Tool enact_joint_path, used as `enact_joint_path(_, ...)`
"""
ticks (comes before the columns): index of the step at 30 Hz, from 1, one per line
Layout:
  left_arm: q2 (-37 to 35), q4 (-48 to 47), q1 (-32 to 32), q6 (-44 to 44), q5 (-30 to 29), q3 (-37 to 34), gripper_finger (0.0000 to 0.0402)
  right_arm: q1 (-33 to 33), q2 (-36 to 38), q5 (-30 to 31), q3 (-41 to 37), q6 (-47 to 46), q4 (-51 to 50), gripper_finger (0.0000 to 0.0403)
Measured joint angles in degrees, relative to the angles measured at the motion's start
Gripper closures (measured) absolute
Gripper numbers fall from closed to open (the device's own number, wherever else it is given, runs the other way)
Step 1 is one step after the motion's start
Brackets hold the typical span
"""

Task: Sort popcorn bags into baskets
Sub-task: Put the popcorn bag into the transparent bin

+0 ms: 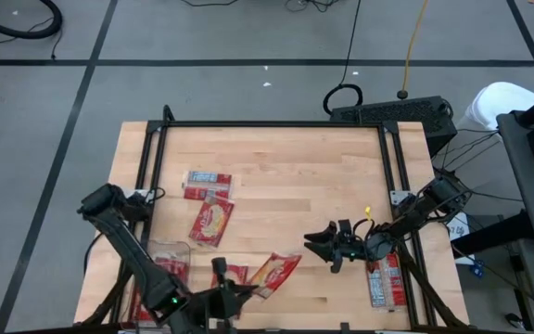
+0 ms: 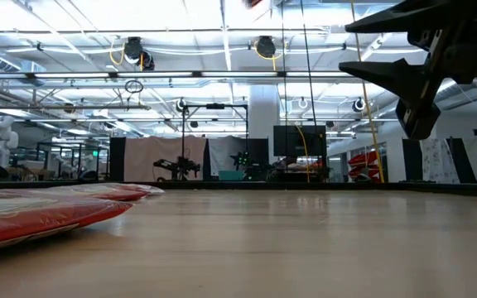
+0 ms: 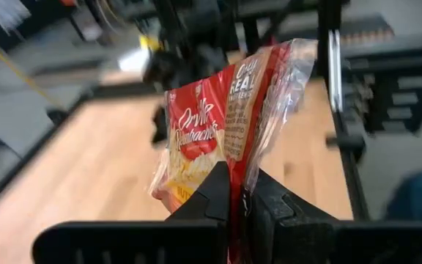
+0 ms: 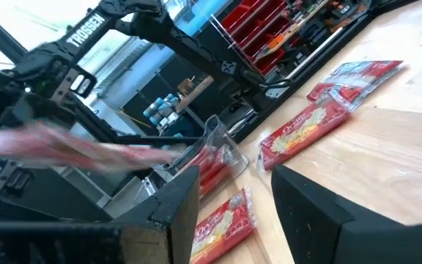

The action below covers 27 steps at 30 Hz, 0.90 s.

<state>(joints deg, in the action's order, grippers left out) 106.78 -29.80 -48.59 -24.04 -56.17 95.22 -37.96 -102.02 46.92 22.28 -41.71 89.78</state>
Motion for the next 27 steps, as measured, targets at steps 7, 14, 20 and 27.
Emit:
enact_joint_path(7, -0.1, -26.5, -0.9, -16.3, 15.4, 8.9, 0.0382, -0.3, 0.0, -0.4, 0.0, 0.5, -1.6, 0.0238)
enact_joint_path(14, -0.1, -47.4, -3.6, -29.3, 22.8, 16.4, 0.0382, -1.4, 0.0, -0.4, 0.0, 0.4, -2.4, 0.0238)
enact_joint_path(20, 0.0, -60.3, -7.2, -40.4, 32.1, 18.7, 0.0382, -3.4, 0.0, -0.4, 0.0, -0.9, -3.0, 0.0238)
enact_joint_path(27, 0.0, -60.2, -11.3, -44.5, 37.3, 18.7, 0.0382, -6.3, 0.0, 2.2, 0.9, -1.0, -3.3, 0.0238)
